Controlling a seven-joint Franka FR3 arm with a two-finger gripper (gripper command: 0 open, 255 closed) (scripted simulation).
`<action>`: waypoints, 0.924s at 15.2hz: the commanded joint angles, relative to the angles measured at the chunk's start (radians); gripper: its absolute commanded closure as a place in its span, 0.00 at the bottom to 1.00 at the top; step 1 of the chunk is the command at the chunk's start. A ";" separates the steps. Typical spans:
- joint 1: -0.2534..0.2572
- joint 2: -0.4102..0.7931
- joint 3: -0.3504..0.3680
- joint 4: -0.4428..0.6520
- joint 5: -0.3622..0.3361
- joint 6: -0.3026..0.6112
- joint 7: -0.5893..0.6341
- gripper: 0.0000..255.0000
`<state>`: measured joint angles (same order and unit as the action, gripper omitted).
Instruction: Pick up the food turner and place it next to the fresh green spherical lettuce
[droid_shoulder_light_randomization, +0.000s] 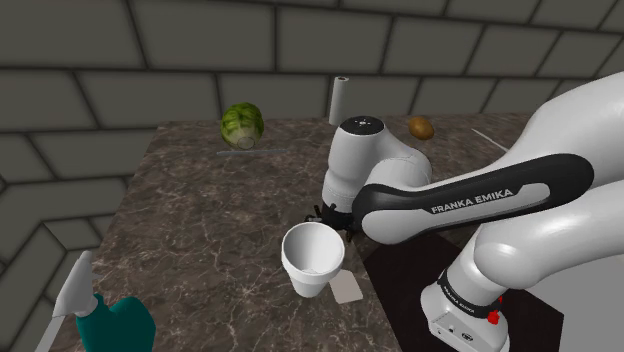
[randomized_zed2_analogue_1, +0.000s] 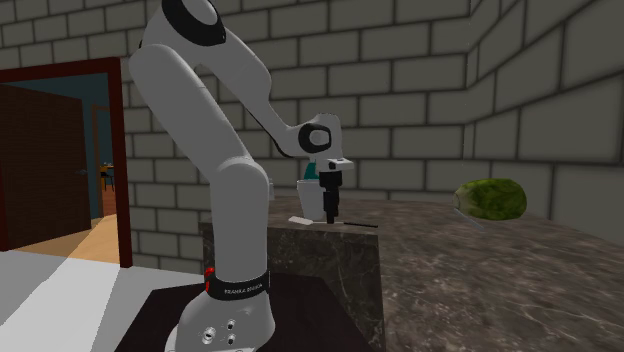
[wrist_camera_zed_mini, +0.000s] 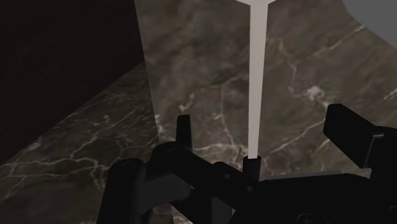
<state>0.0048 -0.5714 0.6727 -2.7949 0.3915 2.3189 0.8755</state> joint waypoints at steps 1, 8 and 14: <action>0.000 0.000 0.000 0.000 0.000 0.000 0.000 0.00; 0.000 0.000 0.000 0.000 0.000 0.000 0.000 1.00; 0.006 -0.036 -0.021 0.020 -0.006 -0.056 -0.004 1.00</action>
<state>0.0084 -0.5963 0.6577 -2.7808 0.3872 2.2806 0.8722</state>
